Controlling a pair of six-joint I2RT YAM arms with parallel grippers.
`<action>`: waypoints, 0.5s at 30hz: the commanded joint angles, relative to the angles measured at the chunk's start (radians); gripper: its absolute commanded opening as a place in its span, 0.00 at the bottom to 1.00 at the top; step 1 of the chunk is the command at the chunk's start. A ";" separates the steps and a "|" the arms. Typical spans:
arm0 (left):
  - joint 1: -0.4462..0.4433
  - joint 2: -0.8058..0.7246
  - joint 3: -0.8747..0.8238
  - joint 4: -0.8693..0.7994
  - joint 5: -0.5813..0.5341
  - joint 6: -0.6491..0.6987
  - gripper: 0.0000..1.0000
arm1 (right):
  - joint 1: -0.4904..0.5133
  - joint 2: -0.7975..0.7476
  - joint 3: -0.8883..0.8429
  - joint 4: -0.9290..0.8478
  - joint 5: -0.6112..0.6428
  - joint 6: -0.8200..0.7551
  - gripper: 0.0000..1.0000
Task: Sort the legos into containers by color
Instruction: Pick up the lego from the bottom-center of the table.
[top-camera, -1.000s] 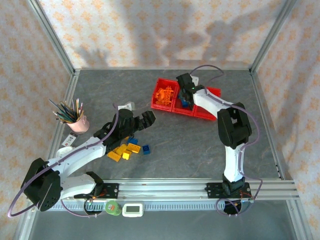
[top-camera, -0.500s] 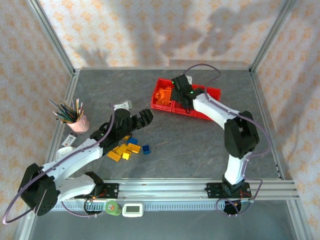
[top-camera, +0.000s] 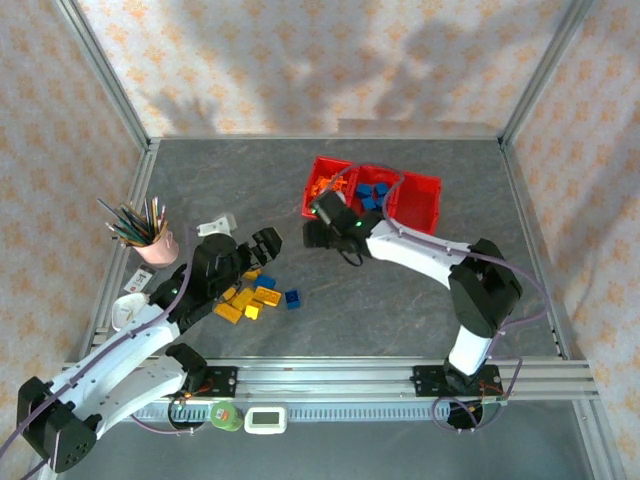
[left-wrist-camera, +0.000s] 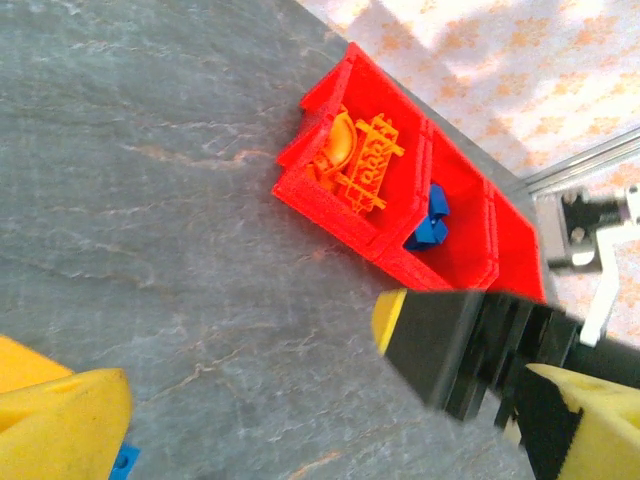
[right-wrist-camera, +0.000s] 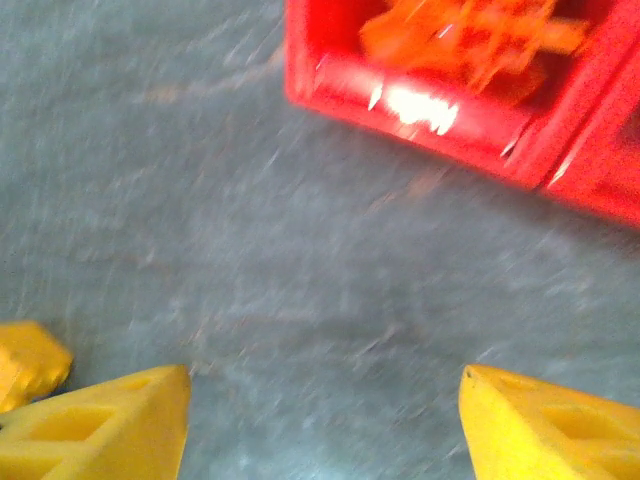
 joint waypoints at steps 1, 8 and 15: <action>0.006 -0.042 -0.027 -0.095 -0.027 -0.015 0.99 | 0.075 -0.030 -0.037 -0.024 0.010 0.069 0.72; 0.009 -0.110 -0.063 -0.163 -0.041 -0.040 0.99 | 0.216 -0.015 -0.087 0.007 0.025 0.165 0.77; 0.016 -0.157 -0.099 -0.187 -0.053 -0.061 0.99 | 0.296 0.026 -0.107 0.033 0.016 0.197 0.82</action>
